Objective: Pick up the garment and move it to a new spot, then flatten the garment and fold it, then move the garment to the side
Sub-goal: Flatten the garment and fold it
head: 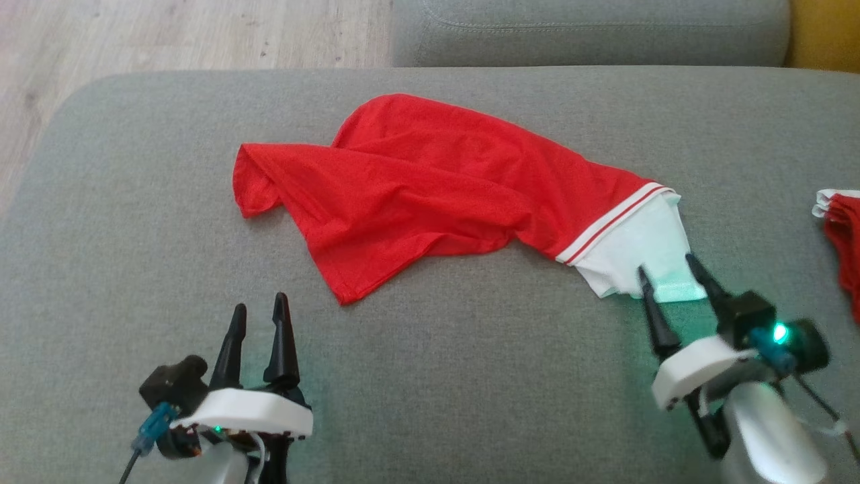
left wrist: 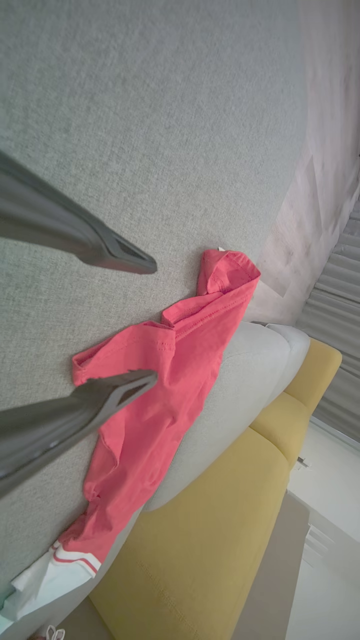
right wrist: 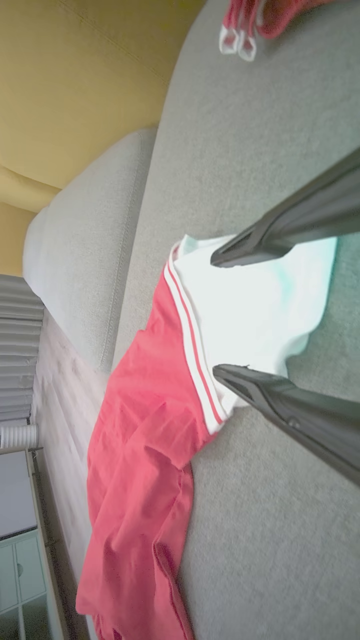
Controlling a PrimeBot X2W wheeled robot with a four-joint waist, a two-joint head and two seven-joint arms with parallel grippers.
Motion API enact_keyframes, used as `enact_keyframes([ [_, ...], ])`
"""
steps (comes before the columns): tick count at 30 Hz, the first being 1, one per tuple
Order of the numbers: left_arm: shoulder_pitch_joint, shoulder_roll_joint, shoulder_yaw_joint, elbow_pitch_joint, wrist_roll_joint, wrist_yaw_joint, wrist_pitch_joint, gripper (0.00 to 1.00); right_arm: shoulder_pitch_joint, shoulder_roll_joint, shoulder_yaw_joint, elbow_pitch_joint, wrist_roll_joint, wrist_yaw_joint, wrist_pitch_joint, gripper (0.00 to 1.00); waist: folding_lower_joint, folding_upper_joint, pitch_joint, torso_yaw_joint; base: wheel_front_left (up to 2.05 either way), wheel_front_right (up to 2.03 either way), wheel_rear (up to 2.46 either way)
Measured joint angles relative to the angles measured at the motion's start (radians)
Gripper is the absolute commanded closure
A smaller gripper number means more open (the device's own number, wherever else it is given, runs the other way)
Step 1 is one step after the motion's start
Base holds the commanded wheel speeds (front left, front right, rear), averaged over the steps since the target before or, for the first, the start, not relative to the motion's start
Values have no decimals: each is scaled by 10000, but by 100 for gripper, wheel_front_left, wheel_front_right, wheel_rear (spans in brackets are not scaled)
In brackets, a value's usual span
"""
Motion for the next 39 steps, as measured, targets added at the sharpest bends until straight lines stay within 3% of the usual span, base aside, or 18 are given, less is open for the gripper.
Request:
enact_keyframes([
  [5, 34, -2, 119, 29, 550, 0, 0, 0, 314, 462, -61, -86, 539, 0, 0, 0, 0, 0, -128, -102, 0, 0, 0],
  [9, 331, 15, 510, -171, 1801, 4, 0, 0, 703, 742, -500, -901, 968, 0, 0, 0, 0, 0, -327, -249, 0, 0, 0],
  [18, 1501, 13, 798, -821, 3204, 414, 2, 0, 1603, 972, -1007, -1396, 1198, 0, 0, 0, -1, 0, -817, -592, 0, 0, 0],
  [27, 1868, 15, 683, -961, 3210, 531, 2, 0, 1755, 1032, -911, -1356, 1409, 0, 0, 0, 0, 0, -904, -563, 0, 0, 0],
  [32, 1787, 38, 318, -805, 2464, 336, 2, 0, 1740, 1034, -627, -1254, 1434, 0, 0, 0, 0, 0, -683, -566, 0, 0, 0],
  [39, 10, 31, -633, 282, 1277, 75, 2, 0, 1132, 1041, -255, -1256, 1480, 0, 0, 0, 2, 0, 313, -739, 0, 0, 0],
])
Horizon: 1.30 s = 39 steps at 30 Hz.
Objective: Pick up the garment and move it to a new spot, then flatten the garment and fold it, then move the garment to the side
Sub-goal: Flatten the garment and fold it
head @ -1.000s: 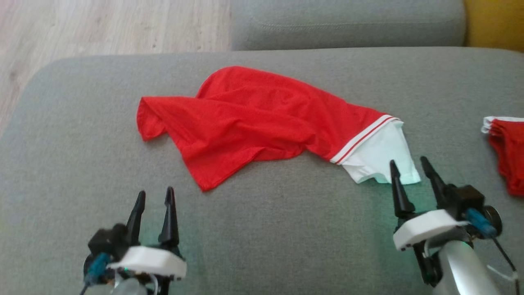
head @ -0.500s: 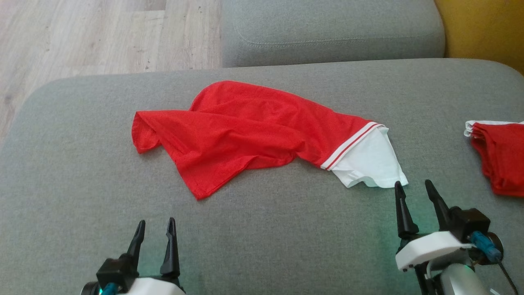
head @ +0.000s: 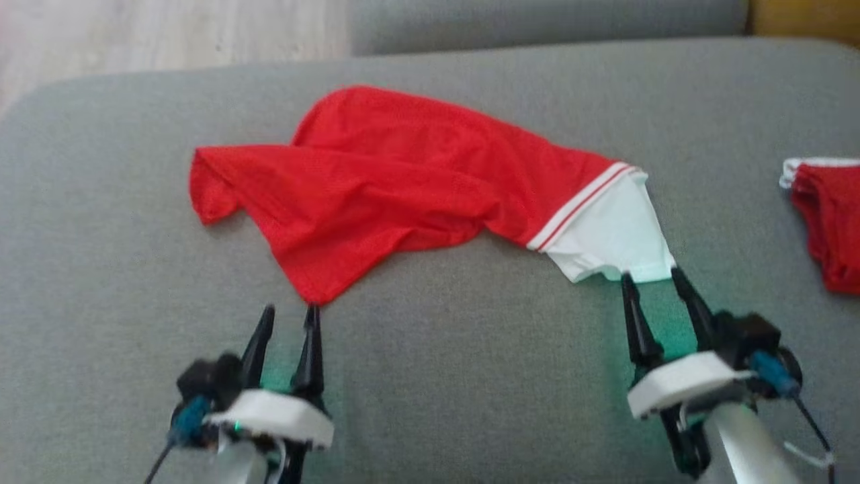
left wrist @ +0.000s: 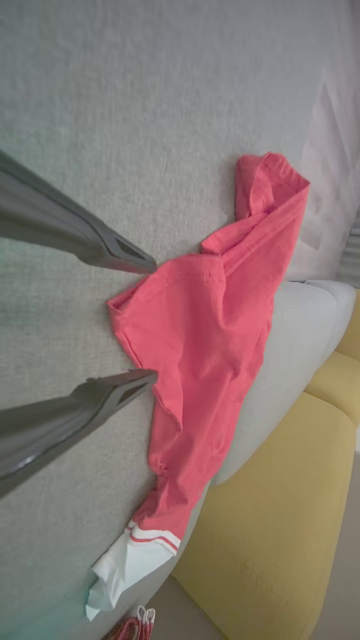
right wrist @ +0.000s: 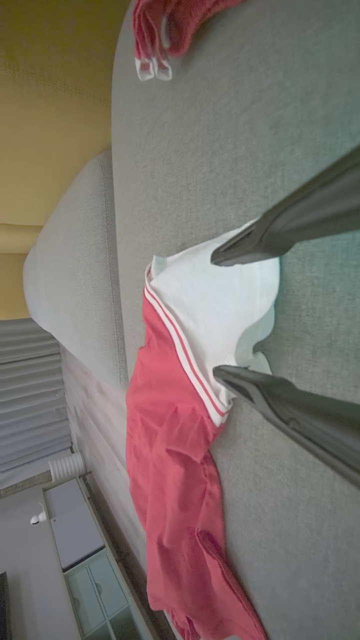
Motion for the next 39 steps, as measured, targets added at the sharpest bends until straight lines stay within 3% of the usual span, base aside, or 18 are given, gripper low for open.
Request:
enact_keyframes([
  [14, -973, 0, -558, 888, -1183, -67, -23, 0, -457, -4, -144, -144, -96, 0, 0, 0, -1, 0, 1126, -685, 0, 0, 0],
  [26, -1239, 48, -619, 738, -1208, -33, -44, 0, -877, -4, -100, -178, -123, 0, 0, 0, -2, 0, 1433, -824, 0, 0, 0],
  [29, -1368, 48, -614, 717, -1210, -12, -59, 51, -1001, -2, -132, -31, -67, 0, 0, 0, -3, 0, 1567, -858, 0, 0, 0],
  [31, -1470, 48, -616, 721, -1210, 15, -88, 99, -1164, -4, -182, 119, -56, 0, 0, 0, -2, 0, 1662, -867, 0, 0, 0],
  [39, -1840, 42, -807, 711, -1206, 17, -100, 100, -2201, -13, -780, 1689, 244, 0, 0, 0, -2, 0, 2006, -663, 0, 0, 0],
])
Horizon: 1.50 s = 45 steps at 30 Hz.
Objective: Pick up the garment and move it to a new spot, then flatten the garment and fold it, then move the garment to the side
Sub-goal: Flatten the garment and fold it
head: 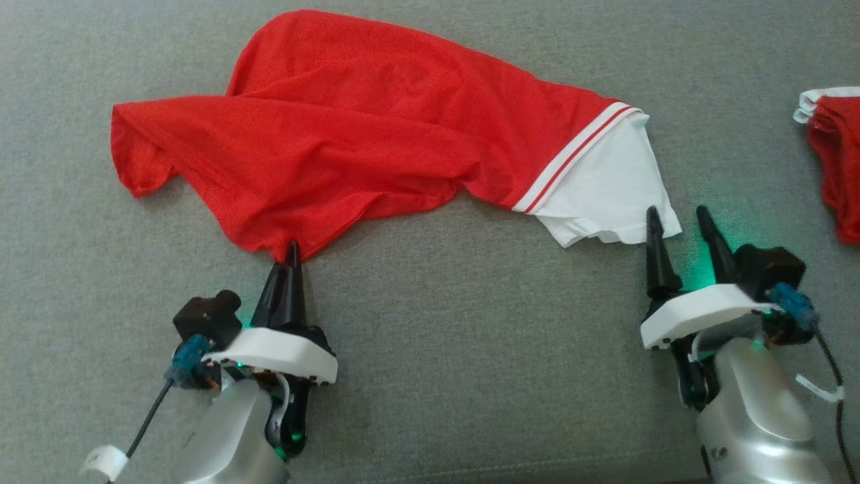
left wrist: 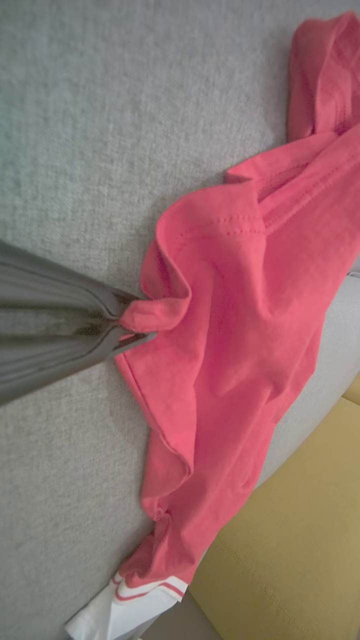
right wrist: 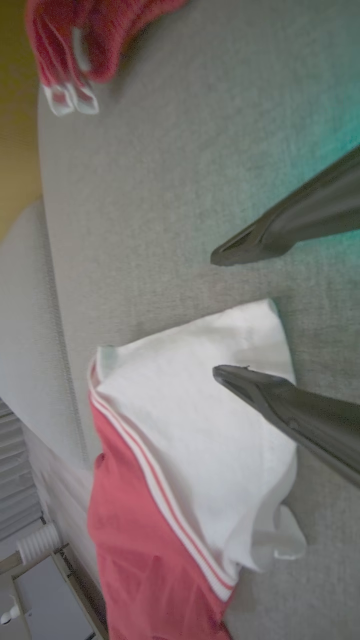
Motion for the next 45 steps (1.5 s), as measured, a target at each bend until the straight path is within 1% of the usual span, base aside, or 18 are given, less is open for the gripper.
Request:
enact_keyframes([
  [5, -43, -2, -130, -84, 0, 0, 0, 100, -493, -52, 148, 1175, -58, 0, -148, 0, 0, 0, 102, 179, 0, 0, 0],
  [6, -44, -2, -132, -100, 0, -2, 0, 100, -625, -77, 213, 1377, -84, 0, -184, 100, 0, 0, 105, 199, 0, 0, 0],
  [10, -30, 2, -61, -127, 0, -6, 4, 100, -907, -196, 522, 1937, 127, 0, -236, 100, 0, 0, 1, 224, 0, 0, 0],
  [14, 53, -10, 182, -198, 13, -19, 15, 100, -842, -174, 581, 1854, 407, 0, -178, 100, 1, 0, -195, 215, 0, 0, 0],
  [17, 312, 8, 571, -577, 40, -69, 61, 100, -423, -144, 637, 1170, 1074, 0, -4, 100, 2, 0, -502, 220, 0, 0, 0],
  [19, 517, 52, 872, -982, 13, -92, 86, 100, -81, -96, 648, 408, 1779, 0, 4, 100, 1, 0, -772, 234, 0, 0, 0],
  [21, 610, 249, 989, -1450, 67, -92, 86, 100, -35, -92, 694, -433, 2230, 0, 17, 100, 1, 0, -1071, 249, 0, 0, 0],
  [23, 586, 568, 1168, -1921, 136, -92, 86, 100, -190, -132, 757, -1312, 2731, 0, 23, 100, 1, 0, -1410, 266, 0, 0, 0],
  [27, 290, 1569, 1241, -2663, 263, -92, 86, 100, -839, -535, 782, -2612, 3749, 0, 25, 100, 0, 0, -2154, 312, 0, 0, 0],
  [31, -713, 2554, 1085, -3085, 228, -94, 86, 100, -1766, -1101, 1037, -3382, 4516, 0, 25, 100, -2, 0, -2885, 354, 0, 0, 0],
  [33, -1415, 2987, 857, -3137, -144, -94, 132, 100, -2381, -1360, 1168, -3599, 4811, 0, 25, 100, -2, 0, -3185, 380, 0, 0, 0],
  [36, -2452, 3586, 541, -3419, -303, -96, 583, 100, -3441, -1664, 1375, -3701, 5221, 0, 27, 100, -2, 0, -3512, 445, 0, 0, 0],
  [39, -3335, 3956, 489, -3613, -399, -96, 1060, 100, -4423, -1854, 1438, -3741, 5419, 0, 232, 100, -3, 0, -3605, 543, 0, 0, 0],
  [41, -3713, 4100, 481, -3641, -410, -94, 1325, 100, -4985, -1889, 1475, -3639, 5413, 0, 456, 100, -2, 0, -3522, 582, 0, 0, 0],
  [45, -3933, 4056, 253, -3354, -460, -92, 2042, 100, -5695, -1847, 1561, -2803, 5287, 0, 748, 100, 0, 0, -3201, 625, 0, 0, 0],
])
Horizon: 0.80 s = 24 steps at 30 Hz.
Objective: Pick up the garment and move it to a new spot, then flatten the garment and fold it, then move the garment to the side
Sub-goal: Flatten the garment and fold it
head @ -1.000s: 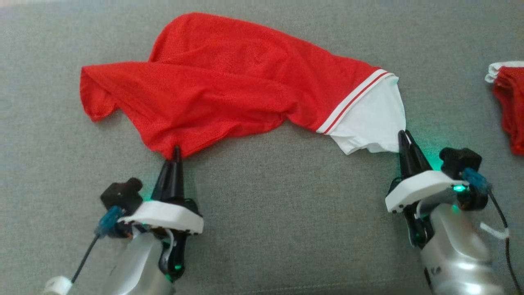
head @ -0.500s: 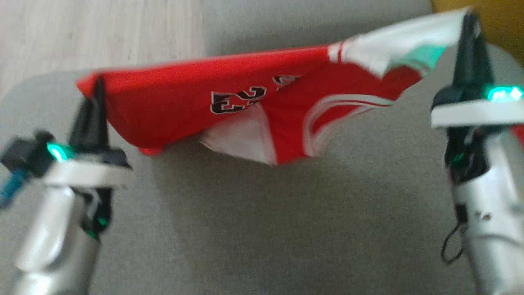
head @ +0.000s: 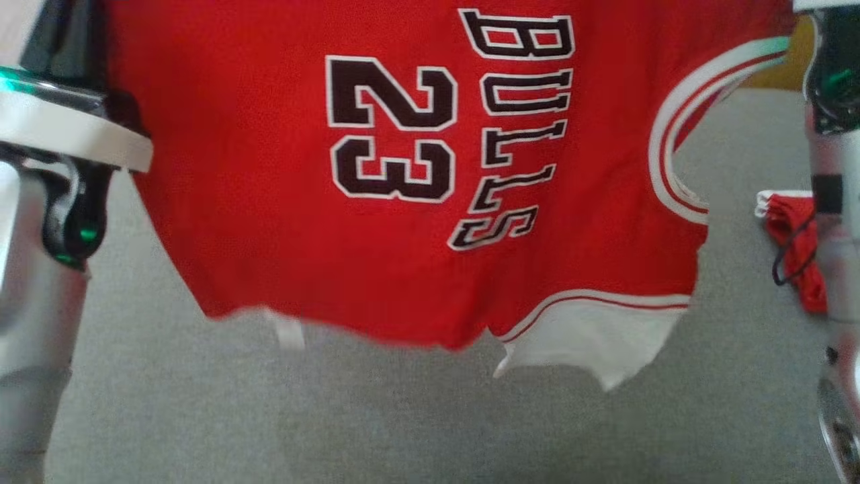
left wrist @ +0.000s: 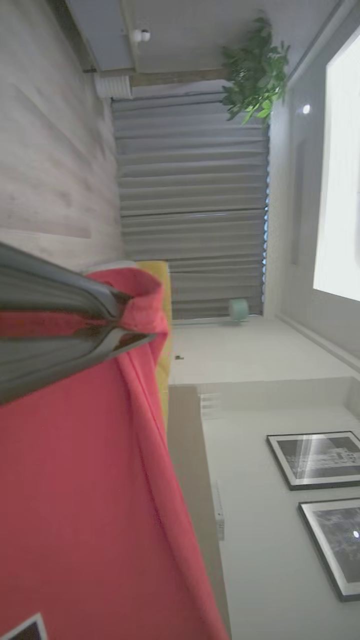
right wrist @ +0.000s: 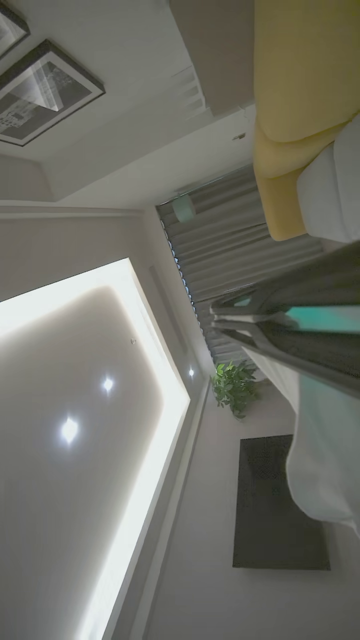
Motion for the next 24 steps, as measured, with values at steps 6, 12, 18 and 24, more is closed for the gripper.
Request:
enact_keyframes([
  [6, -750, -395, -148, 1076, 10, 98, 2, 100, -1345, 313, -278, 1645, -685, 0, -58, 100, 3, 0, 1019, -4, 0, 0, 0],
  [12, -3423, -840, 59, 2088, 740, 414, -1662, 100, -3823, 418, -1306, 2621, -1804, 0, -681, 100, 4, 0, 2272, -86, 0, 0, 0],
  [18, -4097, -1221, 573, 2987, 842, 407, -1967, 100, -4038, 784, -1845, 2307, -2094, 0, -727, 100, 5, -1, 3061, -352, 0, 0, 0],
  [24, -2049, -1781, 1331, 3156, 821, 263, -1965, 100, -1657, 911, -1365, 1565, -1471, 0, -725, 100, 3, -1, 3258, -647, 0, 0, 0],
])
